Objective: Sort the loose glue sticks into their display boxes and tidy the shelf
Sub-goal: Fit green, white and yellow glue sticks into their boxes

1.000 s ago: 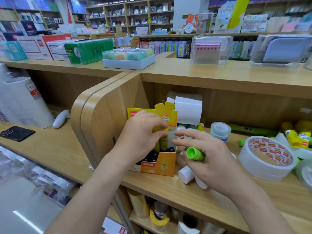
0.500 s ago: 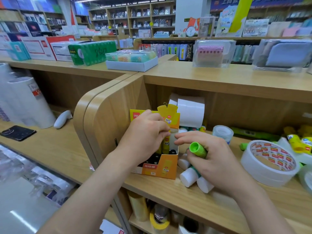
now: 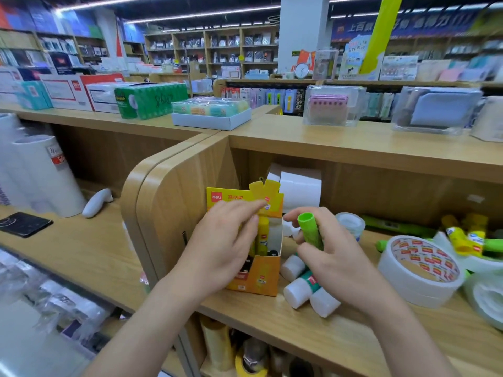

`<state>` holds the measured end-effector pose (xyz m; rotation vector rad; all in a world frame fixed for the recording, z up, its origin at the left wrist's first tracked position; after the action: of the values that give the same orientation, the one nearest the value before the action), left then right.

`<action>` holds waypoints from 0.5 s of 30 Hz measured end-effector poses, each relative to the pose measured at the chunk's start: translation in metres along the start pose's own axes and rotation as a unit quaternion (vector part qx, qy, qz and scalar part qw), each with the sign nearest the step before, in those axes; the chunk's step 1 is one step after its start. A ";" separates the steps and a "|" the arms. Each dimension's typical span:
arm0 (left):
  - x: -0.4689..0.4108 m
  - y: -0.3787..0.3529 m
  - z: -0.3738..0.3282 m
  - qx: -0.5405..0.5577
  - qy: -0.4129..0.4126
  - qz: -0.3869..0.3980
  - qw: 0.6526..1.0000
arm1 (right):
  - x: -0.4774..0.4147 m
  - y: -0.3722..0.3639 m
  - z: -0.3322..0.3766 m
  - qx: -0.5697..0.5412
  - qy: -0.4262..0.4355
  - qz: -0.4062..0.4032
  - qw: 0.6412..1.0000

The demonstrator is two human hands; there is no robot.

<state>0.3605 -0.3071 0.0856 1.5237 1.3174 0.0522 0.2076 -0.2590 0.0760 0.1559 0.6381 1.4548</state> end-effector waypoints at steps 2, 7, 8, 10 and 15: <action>0.004 0.010 -0.018 0.135 0.013 -0.029 0.990 | 0.003 -0.001 0.006 0.067 0.031 0.019 0.997; 0.019 0.006 -0.051 0.226 0.008 -0.073 0.971 | 0.015 0.000 0.021 0.093 0.106 0.027 0.990; 0.022 0.005 -0.047 0.264 0.035 -0.091 0.960 | 0.018 0.004 0.021 0.058 0.096 0.027 0.993; 0.028 0.001 -0.038 0.349 0.096 -0.105 0.926 | 0.024 0.017 0.016 -0.089 0.044 0.010 0.995; 0.044 -0.023 -0.053 0.402 0.141 -0.056 0.903 | 0.039 0.030 -0.011 -0.383 -0.033 -0.120 0.915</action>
<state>0.3289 -0.2448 0.0671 2.1799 1.7804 -0.4075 0.1752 -0.2210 0.0689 -0.4722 -0.0052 1.3560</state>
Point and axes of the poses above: each hand's wrist, its own x-axis away from the middle knuckle, its own y-axis out of the back of the hand, z = x × y, the point moved 6 cm from there along -x, towards the middle knuckle, and after that the axes turned 3 degrees about -x, right-handed, at the moved point
